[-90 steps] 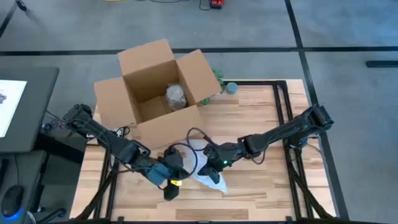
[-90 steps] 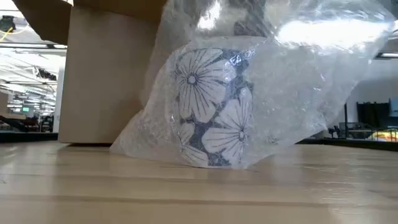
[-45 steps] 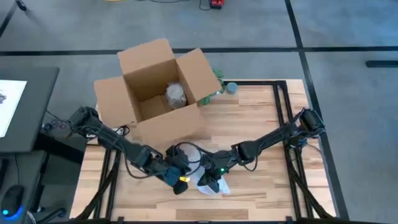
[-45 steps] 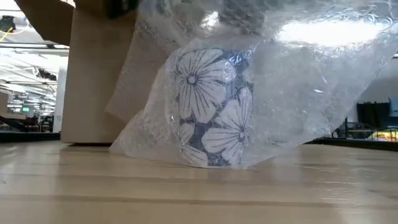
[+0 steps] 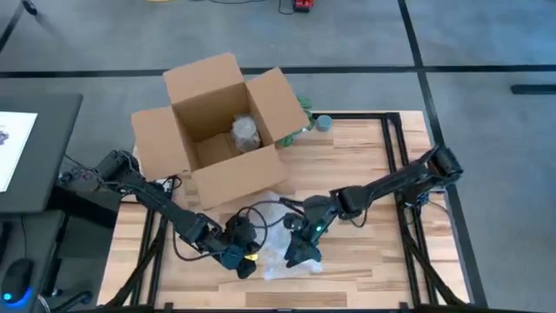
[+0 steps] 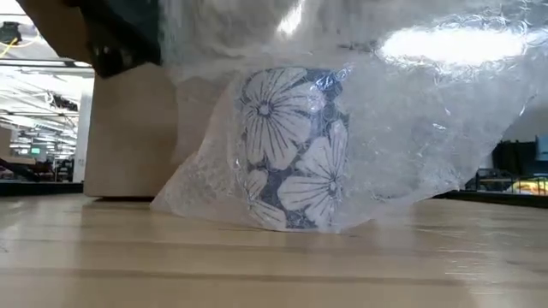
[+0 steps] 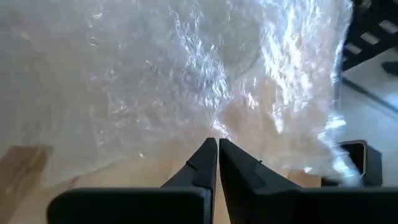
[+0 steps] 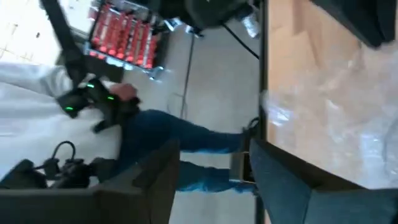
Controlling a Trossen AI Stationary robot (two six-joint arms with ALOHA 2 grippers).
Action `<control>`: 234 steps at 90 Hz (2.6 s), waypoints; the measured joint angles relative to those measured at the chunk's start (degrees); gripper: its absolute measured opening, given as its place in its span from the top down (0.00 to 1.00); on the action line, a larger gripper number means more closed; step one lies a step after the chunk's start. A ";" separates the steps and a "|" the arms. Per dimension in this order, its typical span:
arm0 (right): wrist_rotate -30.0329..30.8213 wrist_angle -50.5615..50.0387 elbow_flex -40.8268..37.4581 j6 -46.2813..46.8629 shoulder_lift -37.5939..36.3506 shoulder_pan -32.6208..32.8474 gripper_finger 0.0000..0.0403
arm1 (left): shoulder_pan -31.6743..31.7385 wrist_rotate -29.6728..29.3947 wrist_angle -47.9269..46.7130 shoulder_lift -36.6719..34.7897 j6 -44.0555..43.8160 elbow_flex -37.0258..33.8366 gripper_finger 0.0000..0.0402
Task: Wrap mug
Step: Wrap the blue mug with the bubble wrap
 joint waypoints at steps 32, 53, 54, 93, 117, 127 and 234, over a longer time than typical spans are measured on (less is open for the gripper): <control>20.89 -35.89 15.98 -7.24 2.27 -0.08 0.84 | -1.13 -0.21 1.78 0.00 -4.13 -4.95 1.00; 21.86 -45.73 23.36 -8.87 9.98 -0.25 0.98 | -3.30 0.10 0.72 0.00 -7.56 -4.94 1.00; 21.86 -45.73 23.55 -8.88 10.28 -0.23 0.98 | -3.43 0.14 0.71 0.00 -7.86 -4.93 1.00; 21.84 -52.50 29.00 -9.69 22.87 -0.17 1.00 | -8.57 -0.22 0.24 -8.46 -13.16 -4.92 1.00; 22.83 -54.05 29.30 -10.93 26.97 -0.17 1.00 | -8.63 -3.13 0.03 -13.14 -9.88 -4.86 1.00; 23.20 -55.69 30.36 -11.04 26.55 -0.28 1.00 | -8.63 -3.23 0.03 -13.60 -8.81 -4.84 1.00; 20.33 -64.93 38.45 -10.96 24.68 -0.95 1.00 | -13.05 -3.16 -2.51 -13.68 -8.55 -4.84 1.00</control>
